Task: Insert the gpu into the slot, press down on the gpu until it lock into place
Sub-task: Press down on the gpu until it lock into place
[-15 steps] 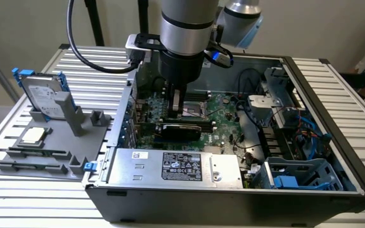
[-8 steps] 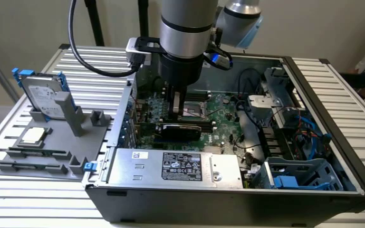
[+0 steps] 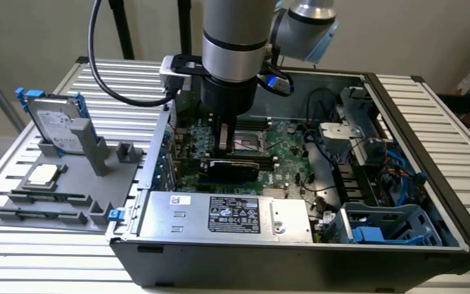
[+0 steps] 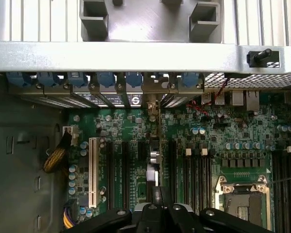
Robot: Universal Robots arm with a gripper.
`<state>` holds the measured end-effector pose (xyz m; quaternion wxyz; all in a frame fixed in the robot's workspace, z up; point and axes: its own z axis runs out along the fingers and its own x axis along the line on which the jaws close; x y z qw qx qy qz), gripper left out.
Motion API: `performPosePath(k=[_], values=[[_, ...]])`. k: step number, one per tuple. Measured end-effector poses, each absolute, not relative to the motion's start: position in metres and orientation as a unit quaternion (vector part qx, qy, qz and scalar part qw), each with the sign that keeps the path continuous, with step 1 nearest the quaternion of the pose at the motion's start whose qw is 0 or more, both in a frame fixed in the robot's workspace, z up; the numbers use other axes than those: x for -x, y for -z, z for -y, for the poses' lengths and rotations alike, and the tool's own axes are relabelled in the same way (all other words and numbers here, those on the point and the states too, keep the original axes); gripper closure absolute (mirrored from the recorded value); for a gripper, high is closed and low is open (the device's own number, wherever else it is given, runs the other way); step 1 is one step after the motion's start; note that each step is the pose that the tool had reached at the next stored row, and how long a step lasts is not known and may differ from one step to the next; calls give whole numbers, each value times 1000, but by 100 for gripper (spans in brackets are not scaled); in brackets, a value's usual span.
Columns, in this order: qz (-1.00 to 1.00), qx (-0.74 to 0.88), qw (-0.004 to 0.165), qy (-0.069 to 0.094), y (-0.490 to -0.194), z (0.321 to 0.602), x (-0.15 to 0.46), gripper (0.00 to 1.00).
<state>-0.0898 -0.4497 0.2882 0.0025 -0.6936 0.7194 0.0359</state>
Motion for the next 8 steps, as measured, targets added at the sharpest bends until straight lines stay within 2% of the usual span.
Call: performPosePath(k=[8], values=[[-719, 694, 3, -36, -281, 448, 90, 89]])
